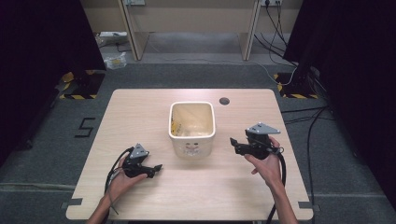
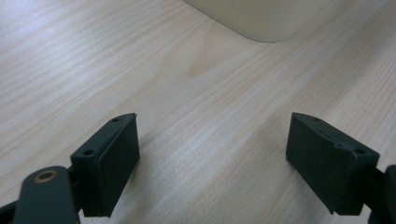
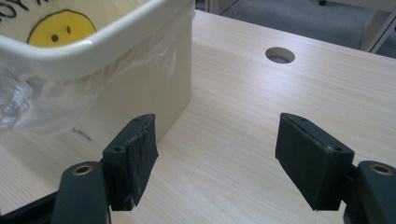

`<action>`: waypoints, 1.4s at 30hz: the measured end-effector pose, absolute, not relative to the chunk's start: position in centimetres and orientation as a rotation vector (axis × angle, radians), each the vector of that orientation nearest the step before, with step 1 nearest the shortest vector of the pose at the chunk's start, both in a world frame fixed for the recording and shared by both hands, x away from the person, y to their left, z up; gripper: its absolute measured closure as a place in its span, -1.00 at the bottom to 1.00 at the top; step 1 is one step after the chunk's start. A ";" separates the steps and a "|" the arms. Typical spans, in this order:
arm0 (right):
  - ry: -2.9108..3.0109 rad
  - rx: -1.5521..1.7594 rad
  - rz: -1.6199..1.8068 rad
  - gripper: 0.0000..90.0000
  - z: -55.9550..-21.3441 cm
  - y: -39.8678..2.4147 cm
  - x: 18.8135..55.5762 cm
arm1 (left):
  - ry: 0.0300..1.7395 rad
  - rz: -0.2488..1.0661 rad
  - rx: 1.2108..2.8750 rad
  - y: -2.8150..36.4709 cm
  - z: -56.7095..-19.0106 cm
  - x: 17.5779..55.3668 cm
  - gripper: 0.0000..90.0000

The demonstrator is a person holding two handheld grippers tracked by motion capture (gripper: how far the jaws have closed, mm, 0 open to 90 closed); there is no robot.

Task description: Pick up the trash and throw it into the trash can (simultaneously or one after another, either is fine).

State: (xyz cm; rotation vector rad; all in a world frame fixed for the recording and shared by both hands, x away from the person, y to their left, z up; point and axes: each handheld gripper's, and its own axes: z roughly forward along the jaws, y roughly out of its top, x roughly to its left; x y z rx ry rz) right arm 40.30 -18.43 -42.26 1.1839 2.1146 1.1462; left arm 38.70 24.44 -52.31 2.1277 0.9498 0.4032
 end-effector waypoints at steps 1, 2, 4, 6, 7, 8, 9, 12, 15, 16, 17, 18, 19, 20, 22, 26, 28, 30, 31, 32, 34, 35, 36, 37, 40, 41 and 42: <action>2.113 1.186 1.143 -0.35 -42.4 -18.5 40.2 | 0.950 0.404 2.128 24.4 -52.3 38.7 -0.64; 2.113 1.189 1.144 -0.35 -42.6 -18.6 40.1 | 0.950 0.403 2.128 24.4 -52.3 38.7 -0.64; 2.117 1.192 1.142 -0.35 -42.9 -18.7 39.9 | 0.950 0.403 2.128 24.4 -52.3 38.7 -0.64; 2.116 1.191 1.141 -0.35 -43.4 -18.7 39.7 | 0.950 0.403 2.128 24.4 -52.3 38.7 -0.64; 2.115 1.195 1.141 -0.35 -43.7 -18.8 39.5 | 0.950 0.403 2.128 24.4 -52.3 38.7 -0.64; 2.115 1.195 1.141 -0.35 -43.7 -18.8 39.5 | 0.950 0.403 2.127 24.4 -52.3 38.7 -0.64; 2.115 1.196 1.142 -0.35 -43.9 -18.8 39.4 | 0.950 0.403 2.128 24.4 -52.3 38.7 -0.64; 2.114 1.202 1.147 -0.36 -44.5 -18.7 39.0 | 0.950 0.403 2.128 24.4 -52.3 38.7 -0.64; 2.111 1.191 1.136 -0.37 -45.0 -18.7 38.7 | 0.950 0.403 2.128 24.4 -52.3 38.7 -0.64; 2.110 1.187 1.127 -0.37 -45.1 -18.6 38.5 | 0.950 0.403 2.128 24.4 -52.3 38.7 -0.64; 2.110 1.186 1.127 -0.37 -45.2 -18.6 38.4 | 0.950 0.403 2.128 24.4 -52.3 38.7 -0.64; 2.110 1.182 1.125 -0.37 -45.4 -18.5 38.2 | 0.950 0.403 2.128 24.4 -52.3 38.7 -0.64; 2.113 1.170 1.119 -0.37 -45.5 -18.5 38.1 | 0.950 0.403 2.128 24.4 -52.3 38.7 -0.64; 2.115 1.176 1.119 -0.37 -45.7 -18.5 37.9 | 0.950 0.403 2.127 24.4 -52.3 38.7 -0.64; 2.112 1.172 1.118 -0.37 -45.8 -18.5 37.7 | 0.950 0.403 2.128 24.4 -52.3 38.7 -0.64; 2.122 1.178 1.101 -0.38 -46.2 -18.5 37.5 | 0.950 0.403 2.127 24.4 -52.3 38.7 -0.64; 2.128 1.178 1.094 -0.38 -46.5 -18.5 37.4 | 0.950 0.403 2.128 24.4 -52.3 38.7 -0.64; 2.132 1.186 1.086 -0.38 -46.9 -18.5 37.3 | 0.950 0.403 2.127 24.4 -52.3 38.7 -0.64; 2.135 1.189 1.081 -0.38 -47.0 -18.5 37.2 | 0.950 0.403 2.127 24.4 -52.3 38.7 -0.64; 2.139 1.189 1.077 -0.38 -47.2 -18.5 37.1 | 0.950 0.403 2.127 24.4 -52.3 38.7 -0.64; 2.148 1.188 1.070 -0.38 -47.6 -18.5 37.0 | 0.950 0.403 2.127 24.4 -52.3 38.7 -0.64; 2.156 1.188 1.060 -0.39 -47.7 -18.5 36.9 | 0.950 0.403 2.128 24.4 -52.3 38.7 -0.64; 2.162 1.190 1.054 -0.39 -47.9 -18.5 36.8 | 0.950 0.403 2.128 24.4 -52.3 38.7 -0.64; 2.165 1.195 1.057 -0.40 -48.1 -18.6 36.7 | 0.950 0.403 2.128 24.4 -52.3 38.7 -0.64; 2.176 1.203 1.047 -0.41 -48.5 -18.7 36.4 | 0.950 0.403 2.128 24.4 -52.3 38.7 -0.64; 2.188 1.204 1.029 -0.43 -48.9 -18.7 36.2 | 0.950 0.403 2.128 24.4 -52.3 38.7 -0.64; 2.188 1.204 1.029 -0.43 -48.9 -18.7 36.2 | 0.950 0.403 2.128 24.4 -52.3 38.7 -0.64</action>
